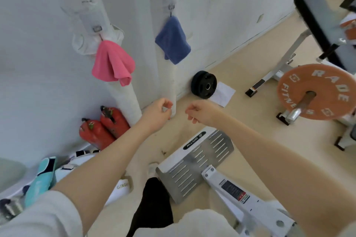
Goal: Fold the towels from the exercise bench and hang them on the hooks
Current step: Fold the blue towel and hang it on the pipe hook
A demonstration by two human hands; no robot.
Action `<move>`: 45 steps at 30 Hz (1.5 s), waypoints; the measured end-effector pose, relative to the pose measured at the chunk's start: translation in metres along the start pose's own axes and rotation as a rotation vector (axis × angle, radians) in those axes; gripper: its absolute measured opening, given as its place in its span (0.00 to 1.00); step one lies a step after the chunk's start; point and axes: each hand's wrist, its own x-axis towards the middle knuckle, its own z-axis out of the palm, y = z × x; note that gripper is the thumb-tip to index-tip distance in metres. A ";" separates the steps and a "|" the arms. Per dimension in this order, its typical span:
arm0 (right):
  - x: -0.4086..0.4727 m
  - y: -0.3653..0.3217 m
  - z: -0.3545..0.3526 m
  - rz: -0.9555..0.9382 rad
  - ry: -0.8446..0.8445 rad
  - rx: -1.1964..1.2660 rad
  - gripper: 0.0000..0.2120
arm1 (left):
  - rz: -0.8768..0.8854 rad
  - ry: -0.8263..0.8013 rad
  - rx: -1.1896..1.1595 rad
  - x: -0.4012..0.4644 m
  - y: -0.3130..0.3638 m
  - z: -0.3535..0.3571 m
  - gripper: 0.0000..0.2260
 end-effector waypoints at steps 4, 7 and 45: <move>-0.073 0.035 0.031 0.046 -0.078 0.070 0.05 | -0.050 -0.103 -0.052 -0.084 0.002 0.038 0.05; -0.123 0.064 0.044 0.052 -0.095 0.002 0.05 | -0.009 -0.239 0.035 -0.135 0.006 0.052 0.10; -0.692 0.365 0.209 0.688 0.215 0.093 0.13 | 0.087 -0.847 0.215 -0.547 0.065 0.377 0.05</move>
